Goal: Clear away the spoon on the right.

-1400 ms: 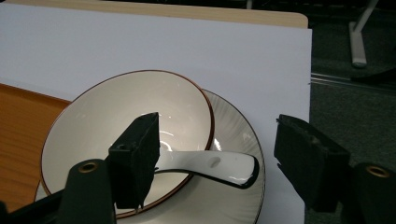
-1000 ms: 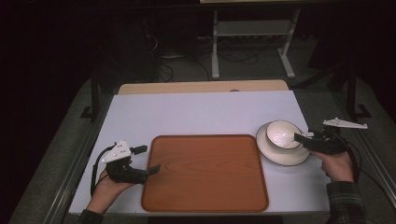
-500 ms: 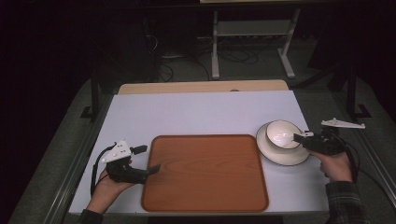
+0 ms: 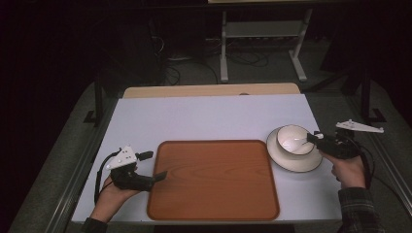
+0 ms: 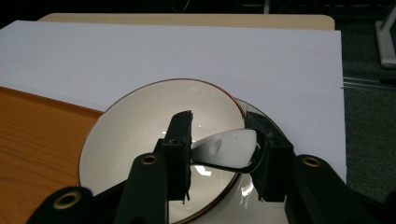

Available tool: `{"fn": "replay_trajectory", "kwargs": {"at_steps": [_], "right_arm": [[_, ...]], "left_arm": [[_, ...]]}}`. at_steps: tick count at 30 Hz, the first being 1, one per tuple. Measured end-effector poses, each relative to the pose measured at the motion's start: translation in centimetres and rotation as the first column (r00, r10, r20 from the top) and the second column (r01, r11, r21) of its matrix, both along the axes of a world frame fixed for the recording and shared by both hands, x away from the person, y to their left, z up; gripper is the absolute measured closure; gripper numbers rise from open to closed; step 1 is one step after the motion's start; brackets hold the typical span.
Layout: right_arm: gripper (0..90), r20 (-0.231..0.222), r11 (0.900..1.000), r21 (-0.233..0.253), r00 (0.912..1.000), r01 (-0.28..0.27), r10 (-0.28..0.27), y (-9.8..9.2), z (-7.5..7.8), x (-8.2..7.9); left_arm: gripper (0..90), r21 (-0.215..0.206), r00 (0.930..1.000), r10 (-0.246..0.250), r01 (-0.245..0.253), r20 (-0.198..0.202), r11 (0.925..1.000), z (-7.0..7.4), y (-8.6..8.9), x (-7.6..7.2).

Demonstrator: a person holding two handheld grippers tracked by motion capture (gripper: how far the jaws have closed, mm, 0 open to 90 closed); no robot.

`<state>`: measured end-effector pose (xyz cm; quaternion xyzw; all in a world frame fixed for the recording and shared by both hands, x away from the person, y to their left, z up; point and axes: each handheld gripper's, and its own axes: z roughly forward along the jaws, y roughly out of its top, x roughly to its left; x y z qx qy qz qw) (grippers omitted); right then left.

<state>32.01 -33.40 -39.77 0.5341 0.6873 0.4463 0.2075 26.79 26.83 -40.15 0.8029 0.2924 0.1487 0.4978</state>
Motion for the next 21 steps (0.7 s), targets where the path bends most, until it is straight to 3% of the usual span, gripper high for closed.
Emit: {"fn": "replay_trajectory", "kwargs": {"at_steps": [9, 21], "right_arm": [[74.3, 0.037, 0.998, 0.041, 0.9986, -0.040, 0.038, 0.1, 0.9, 0.2], [83.3, 0.068, 0.994, 0.054, 0.9934, -0.096, 0.093, 0.6, 1.8, 0.4]], "left_arm": [[11.0, -0.005, 1.0000, -0.002, 0.002, 0.002, 1.0000, 0.0, 0.0, 0.0], [11.0, -0.023, 1.0000, -0.004, 0.004, 0.003, 0.9997, 0.1, 0.2, -0.1]]}}
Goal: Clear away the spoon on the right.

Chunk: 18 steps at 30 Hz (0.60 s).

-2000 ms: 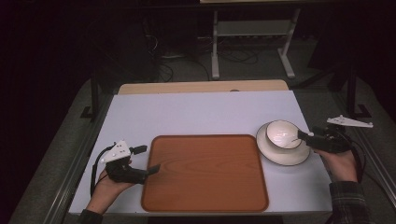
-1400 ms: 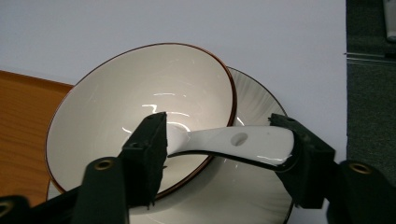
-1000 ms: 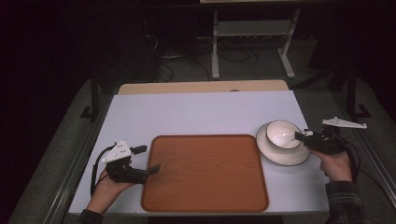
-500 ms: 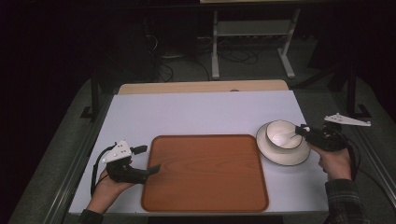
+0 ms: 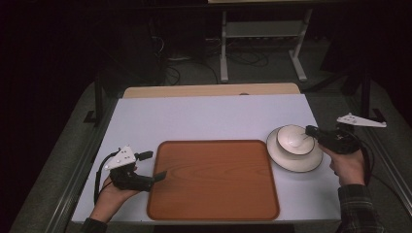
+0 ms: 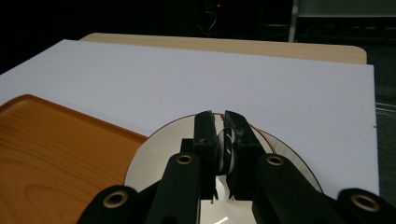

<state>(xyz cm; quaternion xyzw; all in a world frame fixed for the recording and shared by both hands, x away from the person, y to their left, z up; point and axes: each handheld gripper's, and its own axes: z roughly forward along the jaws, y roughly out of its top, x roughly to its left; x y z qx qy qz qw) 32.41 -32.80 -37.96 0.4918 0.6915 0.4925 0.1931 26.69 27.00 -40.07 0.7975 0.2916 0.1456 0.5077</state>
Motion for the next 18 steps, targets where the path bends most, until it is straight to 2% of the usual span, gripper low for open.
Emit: {"fn": "replay_trajectory", "kwargs": {"at_steps": [5, 18], "right_arm": [[83.6, 0.000, 1.000, -0.006, 1.0000, -0.007, 0.007, 0.0, 0.2, 0.0], [83.7, 0.019, 0.999, -0.039, 0.9998, -0.010, 0.011, 0.3, 1.6, -0.1]], "left_arm": [[11.0, -0.012, 1.0000, -0.002, 0.002, -0.005, 0.9999, 0.1, 0.1, 0.0], [10.8, -0.006, 1.0000, -0.005, 0.005, 0.005, 1.0000, 0.5, 0.3, -0.1]]}}
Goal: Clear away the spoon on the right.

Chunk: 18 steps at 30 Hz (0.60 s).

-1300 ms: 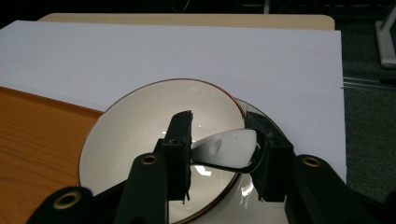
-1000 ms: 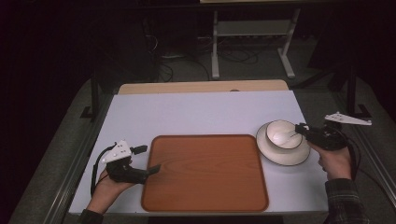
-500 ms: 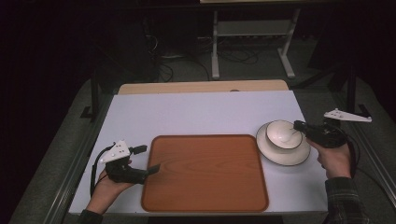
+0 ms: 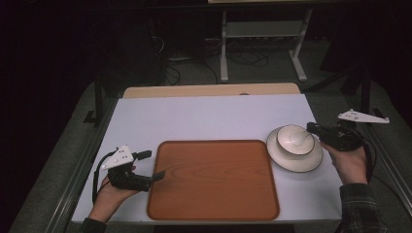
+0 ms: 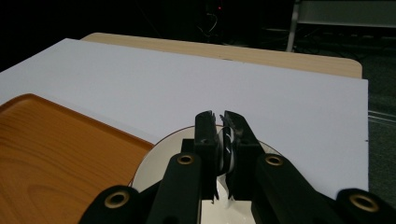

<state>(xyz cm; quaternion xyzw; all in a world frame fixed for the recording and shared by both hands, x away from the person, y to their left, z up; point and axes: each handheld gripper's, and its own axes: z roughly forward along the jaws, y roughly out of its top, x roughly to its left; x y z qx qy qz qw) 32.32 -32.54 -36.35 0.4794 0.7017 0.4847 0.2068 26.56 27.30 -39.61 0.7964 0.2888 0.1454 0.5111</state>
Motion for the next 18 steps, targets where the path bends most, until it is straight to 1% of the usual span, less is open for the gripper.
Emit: {"fn": "replay_trajectory", "kwargs": {"at_steps": [3, 4, 6, 8, 13, 15, 18], "right_arm": [[83.8, 0.009, 1.000, -0.010, 1.0000, 0.004, -0.004, 0.0, 0.4, -0.1], [83.8, 0.015, 1.000, -0.009, 0.9999, 0.004, -0.004, 0.0, 0.8, -0.2], [83.8, 0.021, 1.000, -0.010, 0.9998, 0.002, -0.002, 0.0, 0.9, -0.2], [83.8, 0.029, 1.000, -0.020, 0.9996, 0.003, -0.003, 0.1, 1.4, -0.3], [83.8, 0.040, 1.000, -0.024, 0.9992, 0.001, 0.000, 0.4, 2.1, -0.5], [83.8, 0.052, 1.000, -0.021, 0.9986, -0.003, 0.004, 0.5, 2.6, -0.7], [83.8, 0.062, 1.000, -0.012, 0.9981, -0.007, 0.008, 0.6, 3.0, -1.0]], "left_arm": [[10.8, 0.000, 1.0000, 0.001, -0.001, 0.002, 1.0000, 0.0, 0.0, 0.0], [10.8, 0.001, 1.0000, 0.001, -0.001, 0.002, 1.0000, -0.1, 0.0, 0.0], [10.8, 0.002, 1.0000, 0.001, -0.001, 0.005, 1.0000, -0.1, 0.0, 0.0], [10.9, 0.004, 1.0000, 0.001, -0.002, 0.006, 1.0000, -0.1, 0.0, 0.0], [10.9, 0.000, 0.9999, 0.000, 0.000, 0.011, 1.0000, -0.1, 0.1, 0.0], [10.9, 0.000, 0.9999, -0.001, 0.001, 0.013, 1.0000, -0.1, 0.1, 0.0], [10.9, -0.002, 0.9999, -0.001, 0.001, 0.013, 1.0000, -0.1, 0.0, 0.0]]}}
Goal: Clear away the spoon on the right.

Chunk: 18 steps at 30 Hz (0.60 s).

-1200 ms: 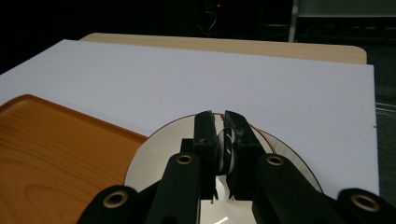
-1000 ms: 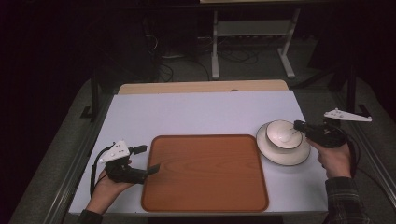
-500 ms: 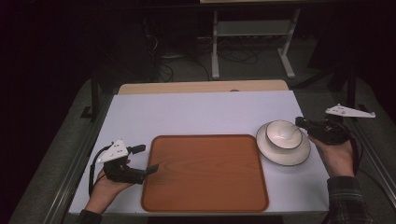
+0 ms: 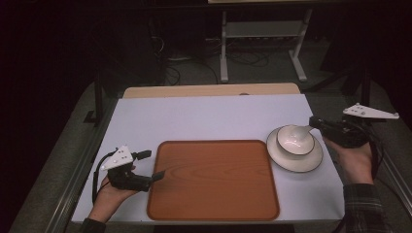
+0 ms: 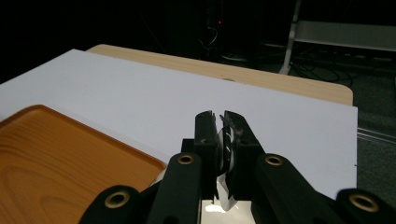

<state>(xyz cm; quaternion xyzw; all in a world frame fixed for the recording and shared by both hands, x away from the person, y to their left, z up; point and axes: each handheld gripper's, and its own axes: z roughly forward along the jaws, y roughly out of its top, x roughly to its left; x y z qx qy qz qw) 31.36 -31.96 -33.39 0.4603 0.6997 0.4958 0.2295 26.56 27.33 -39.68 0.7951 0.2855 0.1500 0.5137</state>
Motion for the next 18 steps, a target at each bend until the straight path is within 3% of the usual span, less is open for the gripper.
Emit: {"fn": "replay_trajectory", "kwargs": {"at_steps": [18], "right_arm": [[83.9, 0.053, 0.994, 0.005, 0.9927, -0.108, 0.108, 2.9, 2.5, -1.1]], "left_arm": [[11.0, -0.003, 1.0000, -0.001, 0.001, 0.003, 1.0000, 0.0, -0.1, 0.0]]}}
